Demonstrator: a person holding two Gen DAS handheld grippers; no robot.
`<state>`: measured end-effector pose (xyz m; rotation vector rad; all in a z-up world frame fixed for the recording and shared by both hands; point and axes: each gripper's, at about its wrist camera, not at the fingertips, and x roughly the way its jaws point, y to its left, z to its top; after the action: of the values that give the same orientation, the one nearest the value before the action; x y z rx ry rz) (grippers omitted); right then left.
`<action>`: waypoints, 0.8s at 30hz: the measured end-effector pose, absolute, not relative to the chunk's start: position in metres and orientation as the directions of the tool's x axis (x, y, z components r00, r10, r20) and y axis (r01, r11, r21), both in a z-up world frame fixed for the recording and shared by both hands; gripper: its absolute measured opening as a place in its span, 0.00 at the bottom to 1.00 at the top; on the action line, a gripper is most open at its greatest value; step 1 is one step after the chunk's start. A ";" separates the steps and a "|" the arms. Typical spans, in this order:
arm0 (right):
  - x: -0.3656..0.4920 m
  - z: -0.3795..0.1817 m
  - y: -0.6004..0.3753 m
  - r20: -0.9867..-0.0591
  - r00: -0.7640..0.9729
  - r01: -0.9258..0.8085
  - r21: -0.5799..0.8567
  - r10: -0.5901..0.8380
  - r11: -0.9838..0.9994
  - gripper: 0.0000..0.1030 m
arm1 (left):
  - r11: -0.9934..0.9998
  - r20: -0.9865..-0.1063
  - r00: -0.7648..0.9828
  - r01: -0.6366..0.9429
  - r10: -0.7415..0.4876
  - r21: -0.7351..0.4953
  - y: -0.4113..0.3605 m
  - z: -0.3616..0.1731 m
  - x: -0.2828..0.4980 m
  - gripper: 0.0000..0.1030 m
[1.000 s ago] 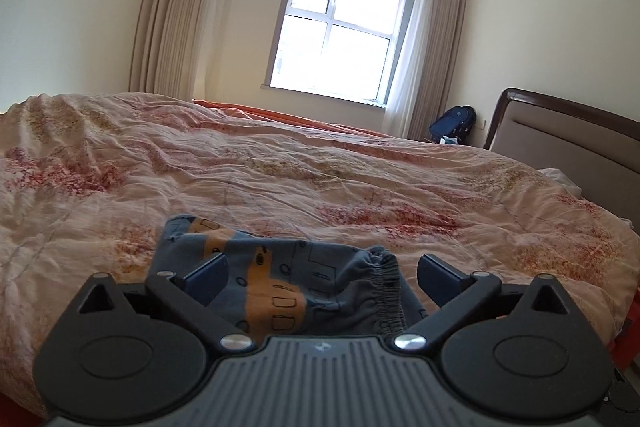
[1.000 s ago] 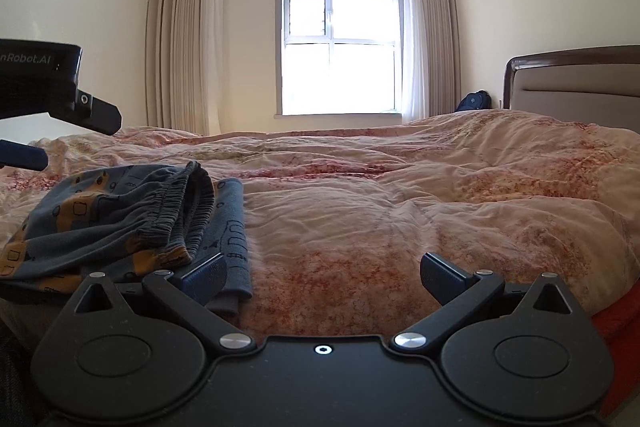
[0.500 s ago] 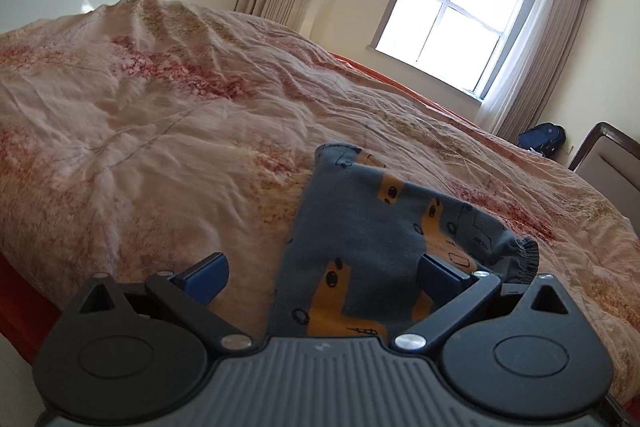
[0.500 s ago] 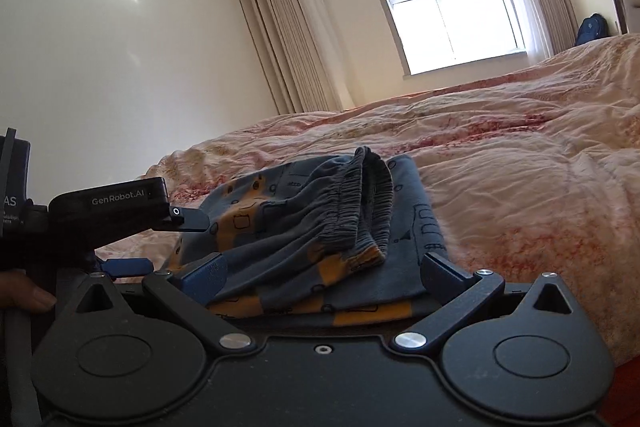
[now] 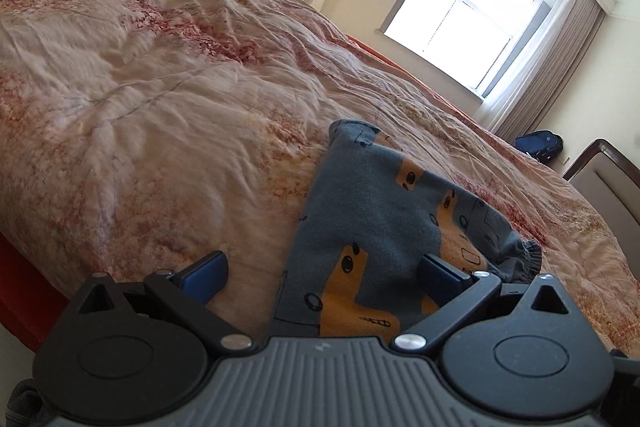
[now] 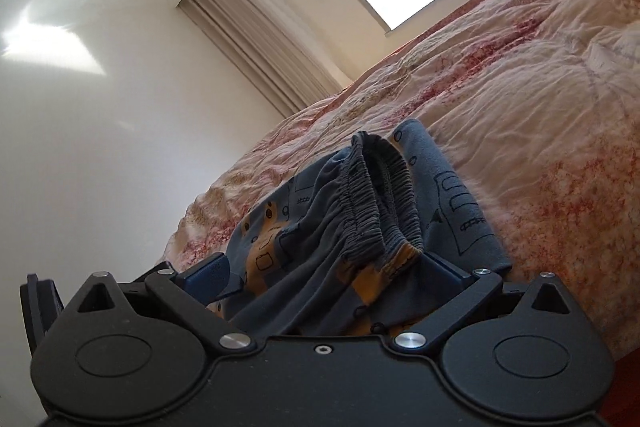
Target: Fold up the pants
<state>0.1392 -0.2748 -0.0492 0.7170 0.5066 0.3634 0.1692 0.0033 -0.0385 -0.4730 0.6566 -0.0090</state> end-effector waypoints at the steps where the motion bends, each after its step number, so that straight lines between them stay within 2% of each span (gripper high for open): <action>1: 0.141 -0.051 -0.275 -0.322 0.833 -0.097 0.716 0.451 0.691 0.92 | 0.896 -0.586 0.796 -0.140 -0.151 -0.422 0.002 -0.038 0.170 1.00; 3: 0.142 -0.052 -0.274 -0.352 0.848 -0.025 0.720 0.396 0.693 0.82 | 0.901 -0.589 0.795 -0.142 -0.143 -0.411 0.000 -0.038 0.170 1.00; 5: 0.142 -0.049 -0.270 -0.385 0.856 0.019 0.689 0.345 0.724 0.65 | 0.903 -0.590 0.795 -0.141 -0.141 -0.406 -0.001 -0.038 0.171 1.00; 7: 0.141 -0.047 -0.267 -0.403 0.860 0.046 0.670 0.311 0.741 0.56 | 0.899 -0.587 0.796 -0.141 -0.145 -0.414 0.001 -0.038 0.171 1.00; 9: 0.140 -0.047 -0.267 -0.414 0.864 0.065 0.657 0.287 0.751 0.39 | 0.896 -0.585 0.798 -0.142 -0.148 -0.420 0.002 -0.039 0.171 1.00; 11: 0.138 -0.049 -0.271 -0.395 0.870 0.051 0.669 0.296 0.742 0.32 | 0.893 -0.575 0.804 -0.136 -0.153 -0.428 0.002 -0.038 0.169 1.00; 14: 0.127 -0.044 -0.278 -0.326 0.896 0.000 0.676 0.300 0.737 0.21 | 0.871 -0.511 0.839 -0.096 -0.190 -0.481 0.008 -0.037 0.161 1.00; 16: 0.120 -0.036 -0.281 -0.293 0.913 -0.029 0.646 0.283 0.763 0.21 | 0.857 -0.482 0.853 -0.086 -0.199 -0.508 0.012 -0.037 0.157 1.00; 18: 0.117 -0.032 -0.281 -0.293 0.921 -0.026 0.611 0.257 0.791 0.21 | 0.855 -0.491 0.848 -0.094 -0.200 -0.510 0.013 -0.037 0.158 1.00; 22: 0.118 -0.042 -0.283 -0.352 0.907 0.023 0.588 0.231 0.808 0.21 | 0.885 -0.556 0.811 -0.111 -0.182 -0.452 0.005 -0.039 0.168 1.00; 24: 0.120 -0.048 -0.284 -0.374 0.897 0.036 0.595 0.237 0.803 0.26 | 0.902 -0.578 0.799 -0.114 -0.166 -0.417 0.000 -0.039 0.170 1.00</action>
<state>0.1198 -0.2838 -0.0476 0.6351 0.4531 0.1118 0.1699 0.0001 -0.0391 -0.4543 0.6510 -0.0291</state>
